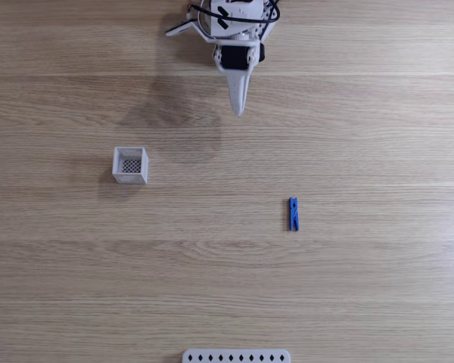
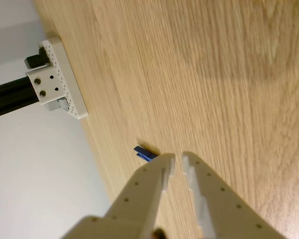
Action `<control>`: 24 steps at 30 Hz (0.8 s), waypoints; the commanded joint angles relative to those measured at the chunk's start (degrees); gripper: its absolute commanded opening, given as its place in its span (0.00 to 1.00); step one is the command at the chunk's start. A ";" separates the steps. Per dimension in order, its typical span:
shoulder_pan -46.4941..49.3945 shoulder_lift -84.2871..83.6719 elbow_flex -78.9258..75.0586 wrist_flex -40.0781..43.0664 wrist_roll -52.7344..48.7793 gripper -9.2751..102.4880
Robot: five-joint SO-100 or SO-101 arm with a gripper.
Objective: Grasp a peg and put it in the crate.
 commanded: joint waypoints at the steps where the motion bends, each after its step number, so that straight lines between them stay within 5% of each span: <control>1: -0.97 1.23 -1.05 -0.53 0.09 0.08; 18: -1.14 -0.70 -1.76 -0.53 -0.35 0.08; 24: -2.99 -17.40 -8.44 -0.62 -1.76 0.08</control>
